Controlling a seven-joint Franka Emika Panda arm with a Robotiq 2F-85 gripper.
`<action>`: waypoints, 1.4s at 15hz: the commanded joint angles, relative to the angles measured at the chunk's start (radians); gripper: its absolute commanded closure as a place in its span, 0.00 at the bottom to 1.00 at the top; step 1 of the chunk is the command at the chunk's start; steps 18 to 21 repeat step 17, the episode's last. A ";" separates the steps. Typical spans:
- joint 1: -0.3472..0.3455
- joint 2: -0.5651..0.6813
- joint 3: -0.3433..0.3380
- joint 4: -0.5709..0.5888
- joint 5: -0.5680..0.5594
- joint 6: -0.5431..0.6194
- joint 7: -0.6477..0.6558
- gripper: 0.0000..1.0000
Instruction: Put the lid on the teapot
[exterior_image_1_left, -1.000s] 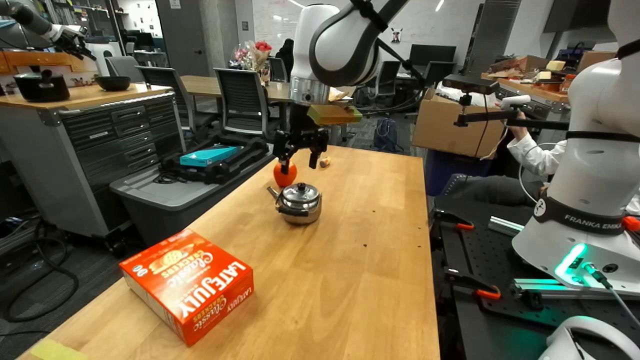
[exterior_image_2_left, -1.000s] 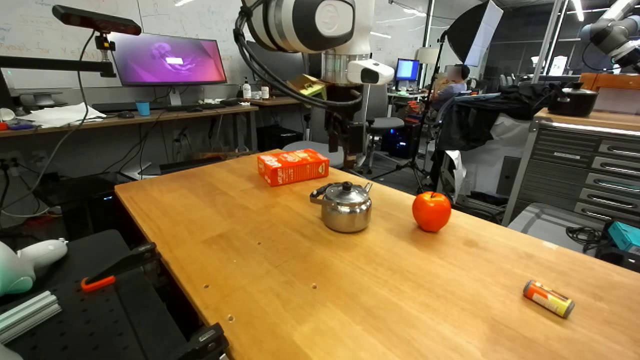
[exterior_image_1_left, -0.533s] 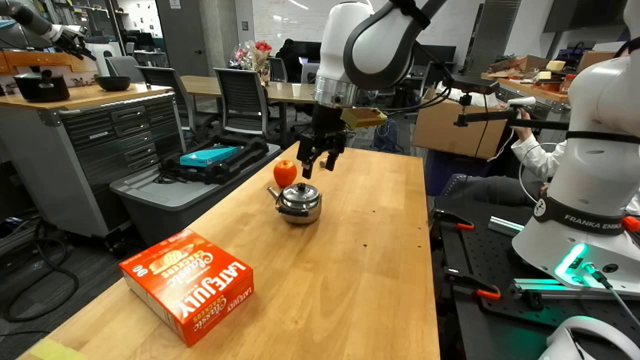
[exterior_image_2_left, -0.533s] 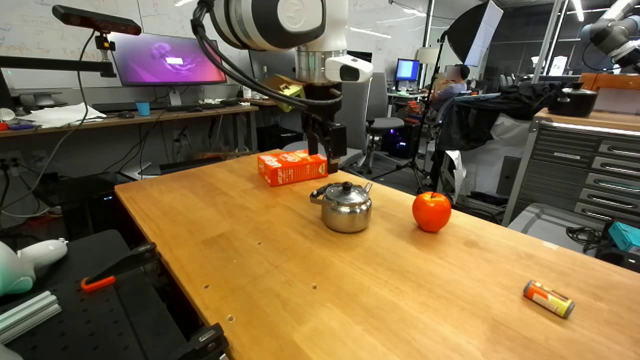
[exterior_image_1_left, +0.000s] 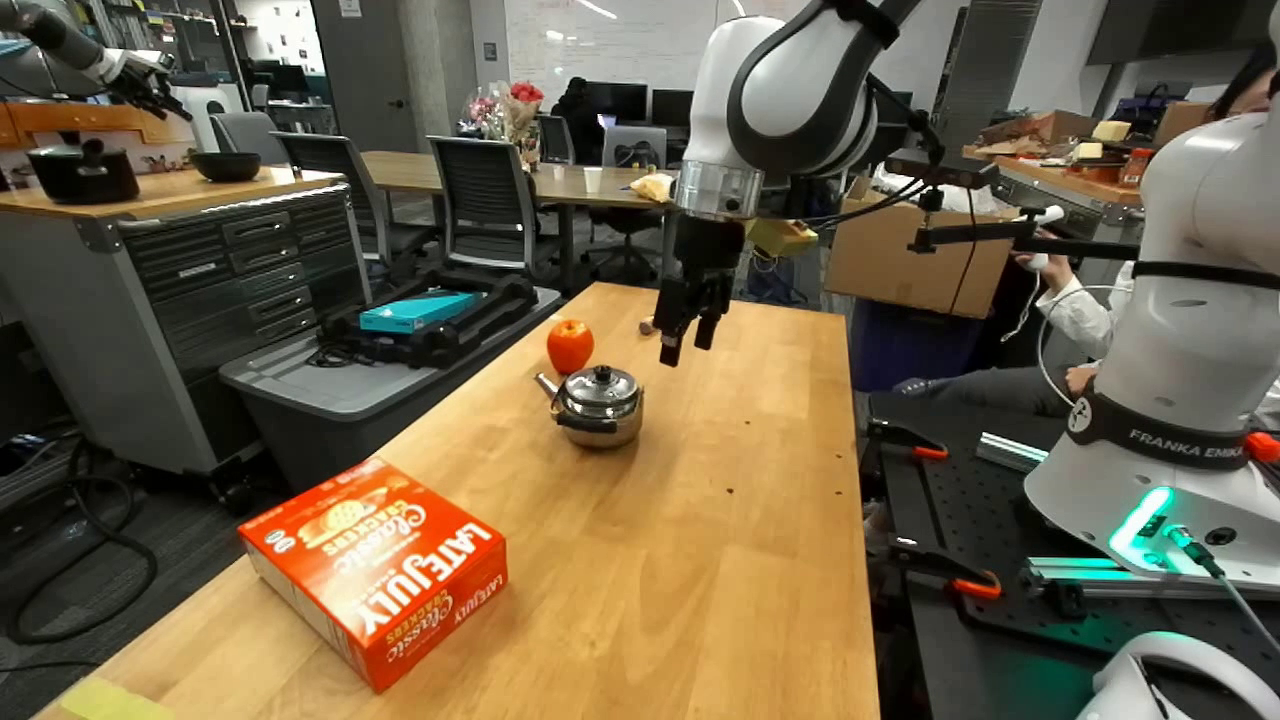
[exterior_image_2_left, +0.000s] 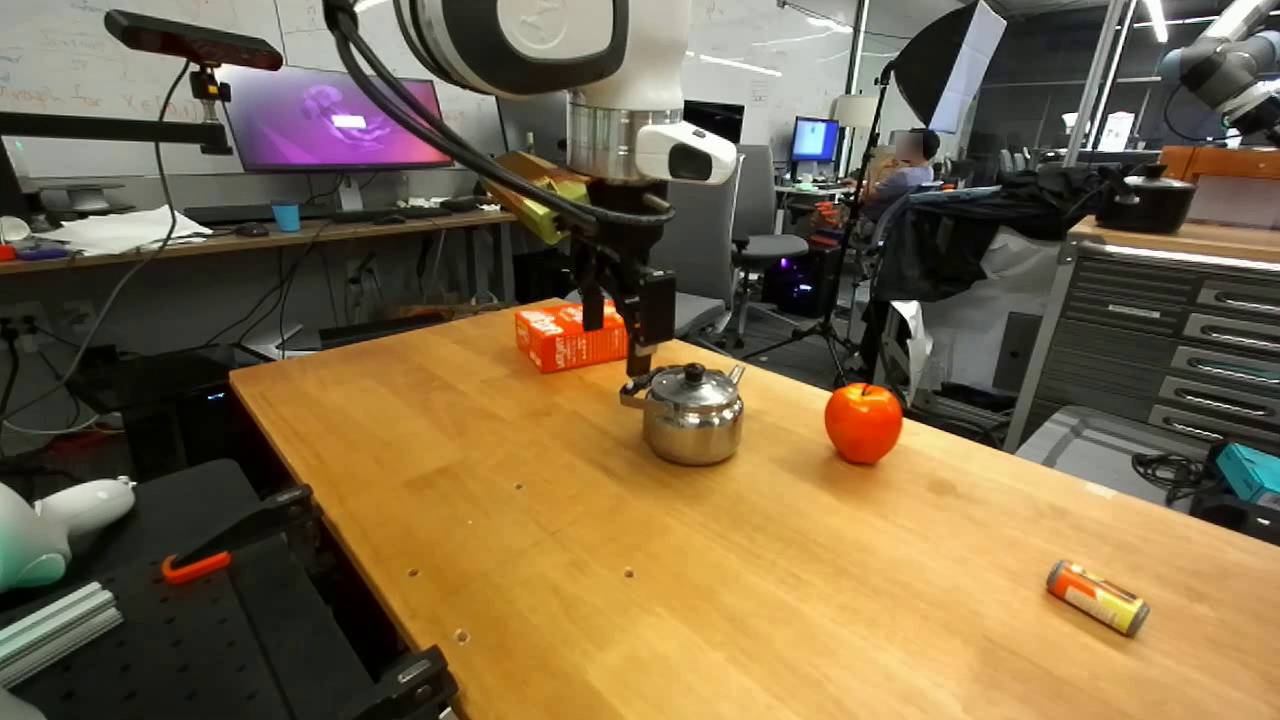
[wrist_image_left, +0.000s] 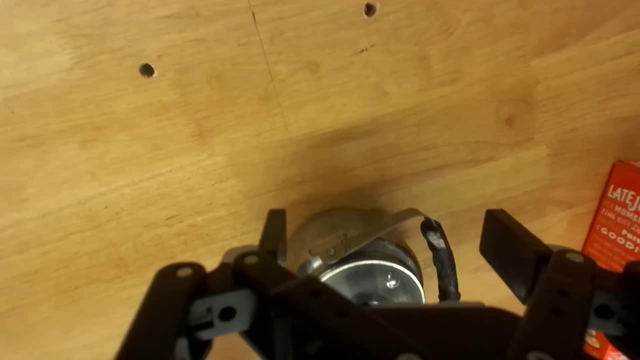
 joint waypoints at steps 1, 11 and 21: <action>-0.015 -0.004 0.006 -0.007 0.014 -0.016 -0.022 0.00; -0.025 -0.008 0.001 -0.015 0.030 -0.035 -0.055 0.00; -0.025 -0.008 0.001 -0.015 0.030 -0.035 -0.057 0.00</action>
